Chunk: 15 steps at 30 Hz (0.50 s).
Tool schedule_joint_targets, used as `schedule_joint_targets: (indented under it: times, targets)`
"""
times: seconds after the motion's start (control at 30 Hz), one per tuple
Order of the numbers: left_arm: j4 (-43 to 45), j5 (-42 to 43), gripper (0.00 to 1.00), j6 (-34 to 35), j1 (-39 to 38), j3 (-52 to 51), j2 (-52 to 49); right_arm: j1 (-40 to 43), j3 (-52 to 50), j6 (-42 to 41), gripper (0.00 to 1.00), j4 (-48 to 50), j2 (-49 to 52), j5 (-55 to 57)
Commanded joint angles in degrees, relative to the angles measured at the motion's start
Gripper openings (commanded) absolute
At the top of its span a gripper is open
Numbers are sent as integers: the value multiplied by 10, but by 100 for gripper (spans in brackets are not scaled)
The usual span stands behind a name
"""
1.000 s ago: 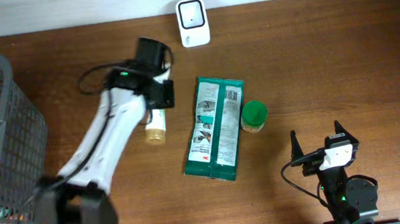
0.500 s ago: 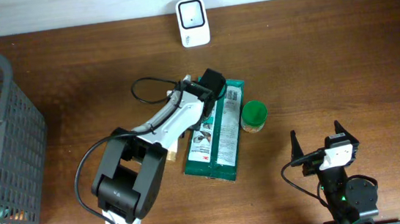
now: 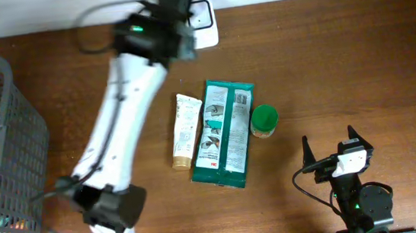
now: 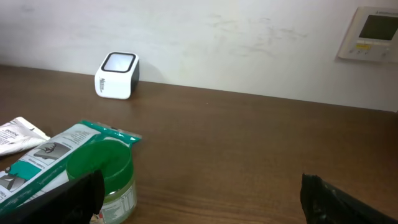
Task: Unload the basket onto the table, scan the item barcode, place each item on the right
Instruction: 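Place the white tube with the left gripper left of the packet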
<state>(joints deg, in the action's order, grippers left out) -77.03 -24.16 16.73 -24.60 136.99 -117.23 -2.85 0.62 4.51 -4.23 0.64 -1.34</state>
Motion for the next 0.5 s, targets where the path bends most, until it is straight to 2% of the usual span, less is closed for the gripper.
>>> schedule_joint_targets:
  times: [0.0, 0.1, 0.27, 0.33, 0.47]
  targets:
    - [-40, 19, 85, 4, 100, 73, 62, -5, -3, -5, 98, -3, -3, 5]
    - [-56, 19, 84, 28, 194, 75, 93, -5, -3, -5, 98, -3, -3, 5]
    - [-96, 39, 87, 64, 412, 71, 103, -5, -3, -5, 98, -3, -3, 5]
    - [-89, 39, 87, 66, 498, 45, 103, -5, -3, -5, 98, -3, -3, 5]
    - [-45, 94, 86, 68, 611, -62, 103, -5, -3, -5, 98, -3, -3, 5]
